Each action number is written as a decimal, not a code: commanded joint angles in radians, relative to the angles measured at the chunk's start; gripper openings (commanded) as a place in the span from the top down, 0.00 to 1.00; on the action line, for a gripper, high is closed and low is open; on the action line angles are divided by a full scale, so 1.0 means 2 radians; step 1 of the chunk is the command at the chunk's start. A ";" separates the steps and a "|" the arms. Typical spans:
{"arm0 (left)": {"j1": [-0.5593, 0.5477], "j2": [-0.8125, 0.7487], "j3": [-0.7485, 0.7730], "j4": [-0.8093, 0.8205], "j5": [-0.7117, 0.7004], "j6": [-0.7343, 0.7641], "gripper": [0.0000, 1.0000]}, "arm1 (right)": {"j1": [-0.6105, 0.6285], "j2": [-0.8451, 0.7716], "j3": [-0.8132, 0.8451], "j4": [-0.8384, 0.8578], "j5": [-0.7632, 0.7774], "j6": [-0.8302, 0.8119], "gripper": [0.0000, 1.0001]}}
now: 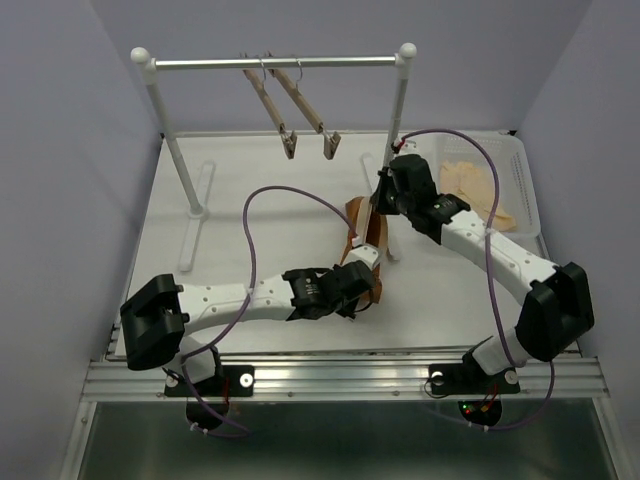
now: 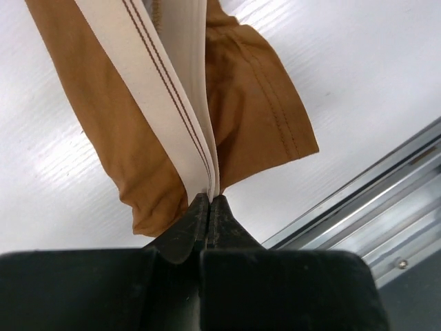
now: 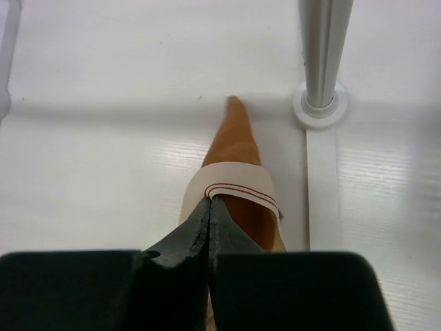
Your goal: Clip the underwear to the hanger
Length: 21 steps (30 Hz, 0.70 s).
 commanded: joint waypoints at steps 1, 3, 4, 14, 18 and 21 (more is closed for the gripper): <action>-0.001 -0.017 0.031 0.036 0.026 0.031 1.00 | 0.002 -0.028 0.009 0.006 0.027 -0.032 0.99; -0.001 -0.021 0.033 0.046 0.034 0.034 1.00 | 0.006 -0.035 0.015 0.003 0.029 -0.041 0.99; -0.001 -0.026 0.028 0.059 0.037 0.034 1.00 | 0.006 -0.033 0.024 -0.002 0.021 -0.043 0.99; 0.039 -0.045 -0.086 0.154 0.111 -0.035 0.49 | 0.067 0.090 0.095 -0.001 -0.024 -0.046 0.99; 0.042 -0.081 -0.122 0.146 0.105 -0.070 0.07 | 0.097 0.153 0.129 0.009 -0.058 -0.029 0.99; 0.043 -0.132 -0.146 0.135 0.086 -0.097 0.01 | 0.127 0.193 0.162 0.019 -0.066 -0.006 0.99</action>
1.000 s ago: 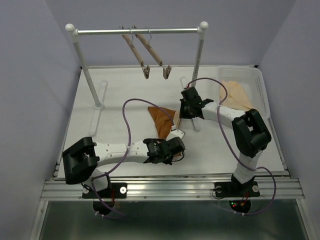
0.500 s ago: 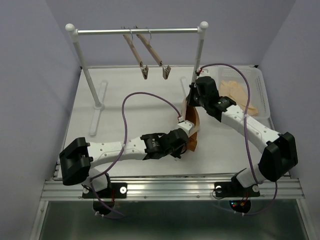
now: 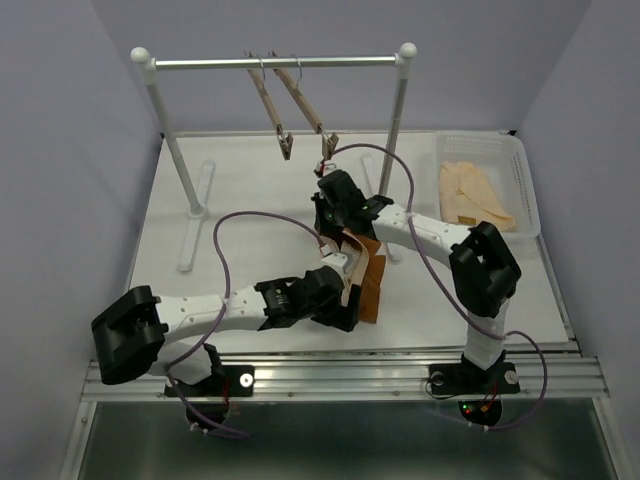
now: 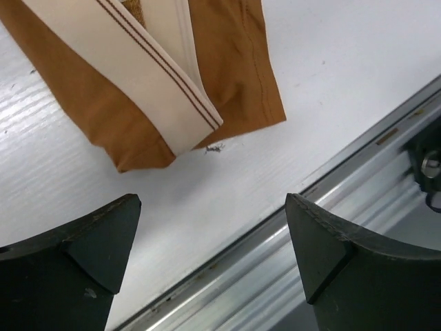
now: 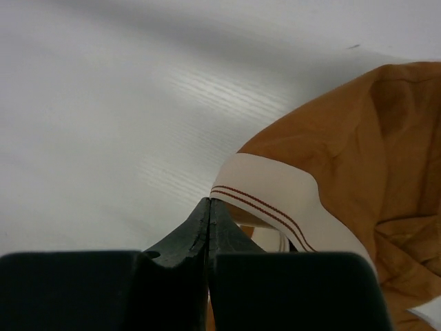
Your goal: Clip the underwear to the hanger
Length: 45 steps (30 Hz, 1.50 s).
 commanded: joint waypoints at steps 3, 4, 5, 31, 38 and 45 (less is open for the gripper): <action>0.003 -0.118 -0.031 -0.012 -0.032 -0.060 0.01 | 0.041 0.059 0.068 0.027 -0.029 0.027 0.99; 0.003 -0.127 -0.034 -0.027 -0.037 -0.064 0.01 | 0.047 0.065 0.084 0.028 -0.039 0.031 0.99; 0.003 -0.134 -0.035 -0.034 -0.042 -0.067 0.01 | 0.047 0.071 0.090 0.031 -0.043 0.037 0.99; 0.241 -0.159 -0.031 -0.090 -0.102 -0.206 0.01 | 0.043 -0.116 -0.112 0.027 -0.020 0.047 0.00; 0.329 -0.058 0.025 -0.017 -0.085 -0.155 0.05 | 0.033 -0.192 -0.227 0.014 -0.032 0.023 0.00; 0.333 0.053 0.123 -0.010 -0.090 -0.056 0.06 | 0.033 -0.216 -0.276 0.007 -0.140 -0.036 0.00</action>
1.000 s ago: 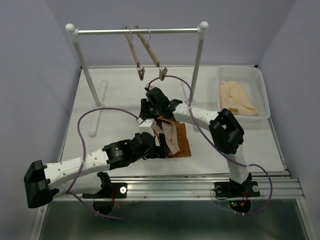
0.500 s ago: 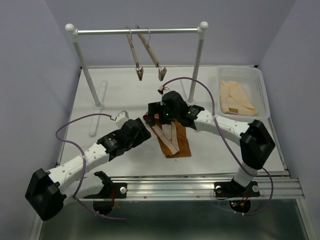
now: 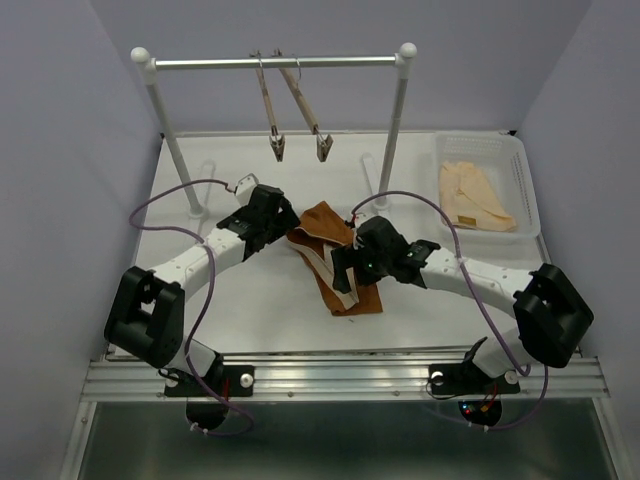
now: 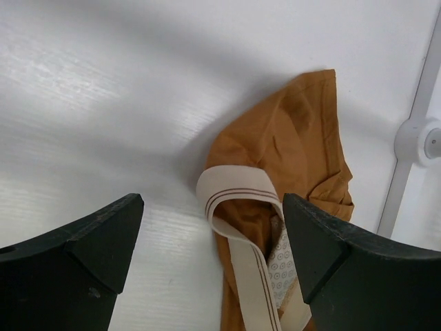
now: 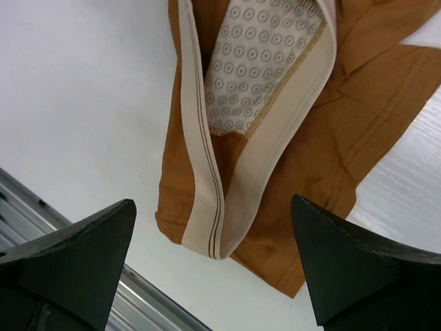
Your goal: Clip the underwear to the hanger
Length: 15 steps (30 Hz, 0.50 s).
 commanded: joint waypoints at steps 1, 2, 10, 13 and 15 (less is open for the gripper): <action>-0.001 0.028 0.047 0.019 -0.004 0.076 0.06 | 0.001 -0.016 -0.010 0.005 -0.056 -0.042 0.00; -0.001 0.033 0.049 0.019 -0.001 0.081 0.07 | 0.001 -0.015 -0.012 0.005 -0.059 -0.043 0.00; -0.003 0.021 0.021 0.019 0.011 0.124 0.15 | 0.001 0.027 -0.003 0.007 -0.091 -0.057 0.12; -0.004 0.034 0.024 0.017 0.014 0.133 0.17 | 0.001 0.034 -0.003 0.004 -0.107 -0.060 0.20; -0.012 0.046 0.034 0.017 0.013 0.141 0.17 | 0.001 0.034 -0.006 -0.007 -0.104 -0.062 0.20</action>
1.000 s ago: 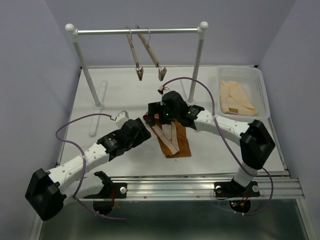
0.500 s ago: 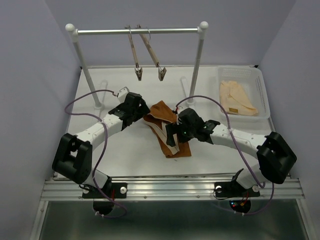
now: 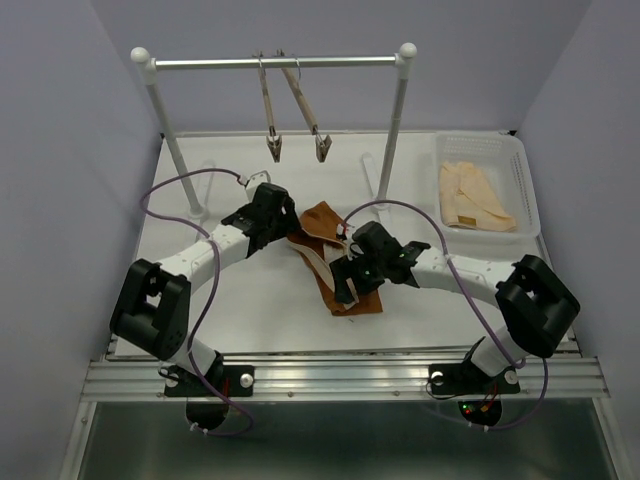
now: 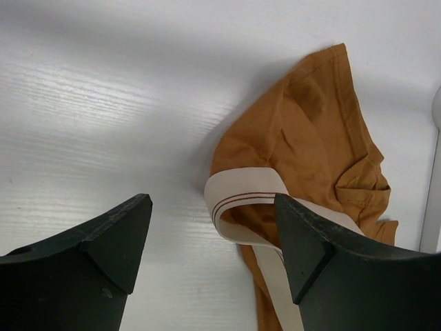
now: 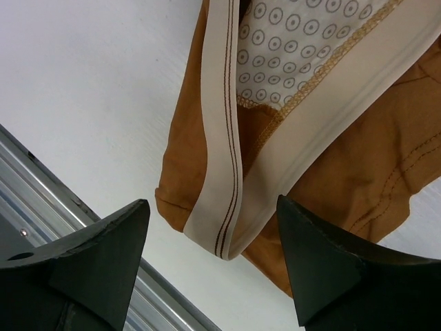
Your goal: Clip the underwear to the hanger
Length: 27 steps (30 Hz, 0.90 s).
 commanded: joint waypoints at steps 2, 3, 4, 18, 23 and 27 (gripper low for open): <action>-0.022 0.014 0.014 -0.003 -0.008 0.038 0.17 | 0.001 -0.006 0.002 -0.011 -0.012 -0.014 0.24; -0.035 0.020 0.022 -0.005 -0.011 0.043 0.17 | 0.001 -0.006 0.000 -0.014 -0.005 -0.014 0.25; -0.041 0.022 0.024 -0.006 -0.018 0.045 0.17 | 0.001 -0.007 -0.003 -0.015 -0.003 -0.014 0.29; -0.059 0.080 0.076 -0.036 -0.068 0.029 0.50 | 0.001 -0.036 -0.009 -0.041 0.043 -0.016 0.99; -0.059 0.136 0.171 -0.101 -0.135 -0.012 0.51 | 0.001 -0.061 0.015 -0.092 0.117 -0.038 0.99; -0.049 0.149 0.211 -0.101 -0.129 -0.035 0.51 | 0.006 -0.082 0.051 -0.146 0.168 -0.057 0.99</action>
